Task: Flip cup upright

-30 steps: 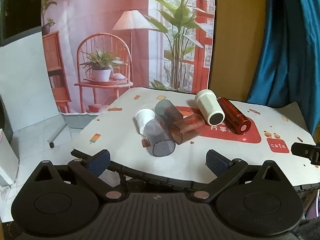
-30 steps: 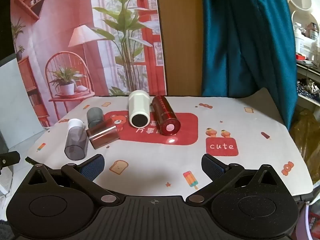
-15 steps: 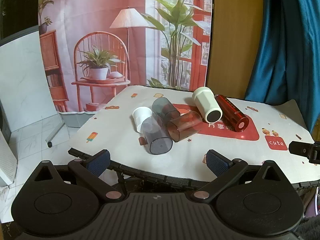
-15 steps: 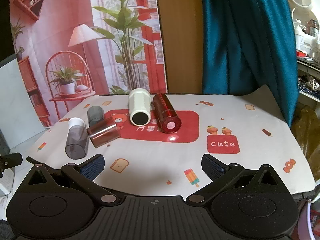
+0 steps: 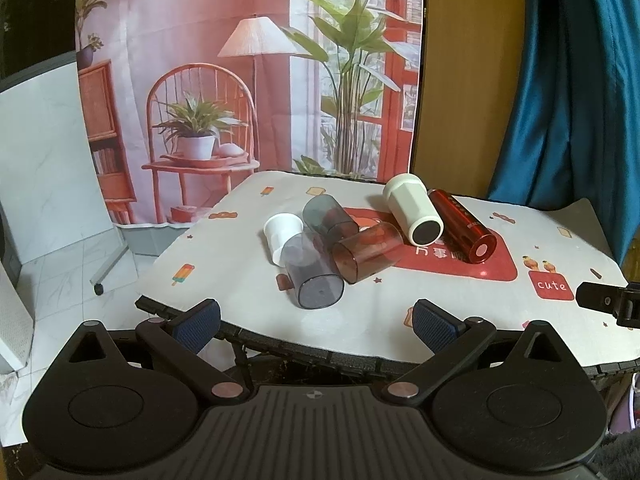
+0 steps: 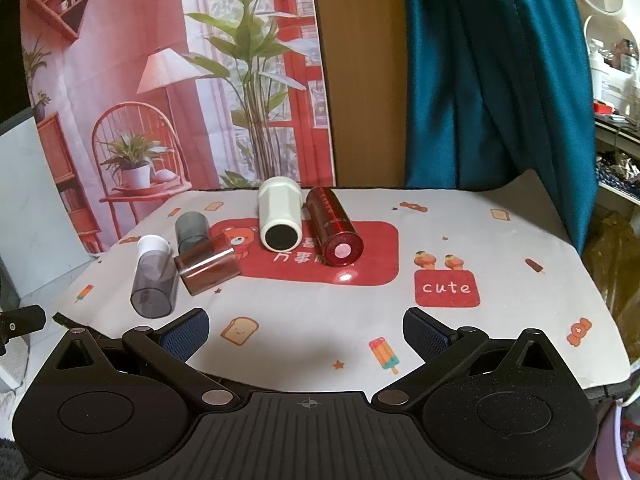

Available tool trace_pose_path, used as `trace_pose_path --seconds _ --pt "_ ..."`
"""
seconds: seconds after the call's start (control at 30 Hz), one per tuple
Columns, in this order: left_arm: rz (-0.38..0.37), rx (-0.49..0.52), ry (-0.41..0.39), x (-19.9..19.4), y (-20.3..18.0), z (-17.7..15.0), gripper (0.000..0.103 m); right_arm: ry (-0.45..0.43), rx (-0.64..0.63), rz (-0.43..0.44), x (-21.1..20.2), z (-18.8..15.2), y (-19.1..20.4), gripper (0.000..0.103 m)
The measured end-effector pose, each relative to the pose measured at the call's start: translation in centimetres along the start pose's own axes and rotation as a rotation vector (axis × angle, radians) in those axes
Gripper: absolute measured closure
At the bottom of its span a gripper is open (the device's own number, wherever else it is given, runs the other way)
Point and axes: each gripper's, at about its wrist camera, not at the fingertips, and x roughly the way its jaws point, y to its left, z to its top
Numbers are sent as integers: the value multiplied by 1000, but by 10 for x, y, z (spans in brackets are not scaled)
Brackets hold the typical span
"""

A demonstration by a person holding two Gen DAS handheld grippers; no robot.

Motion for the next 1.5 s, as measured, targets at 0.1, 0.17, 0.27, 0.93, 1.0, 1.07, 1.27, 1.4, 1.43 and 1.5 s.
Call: trace_pose_path --seconds 0.1,0.17,0.27,0.93,1.0,1.07,1.27,1.4,1.43,1.5 --pt "-2 -1 1 0 -1 -1 0 2 2 0 -1 0 0 0" --pt "-2 -1 1 0 -1 -1 0 0 3 -1 -1 -1 0 0" --pt "-3 2 -1 0 -1 -1 0 1 5 0 -1 -1 0 0" --pt "-2 -2 3 1 -1 -1 0 6 5 3 1 -1 1 0" --pt "-3 2 2 1 -2 -1 0 8 9 3 2 -1 0 0" --pt "-4 1 1 1 -1 -1 0 6 13 3 2 0 -1 0" --pt "-2 -3 2 1 0 -1 0 7 7 4 2 1 -2 0" --pt "-2 -3 2 1 0 -1 0 7 7 3 2 1 -1 0" --pt "-2 -4 3 2 0 -1 0 6 7 3 2 0 -1 0" --pt "-2 -4 2 1 0 -1 0 7 7 4 2 1 -1 0"
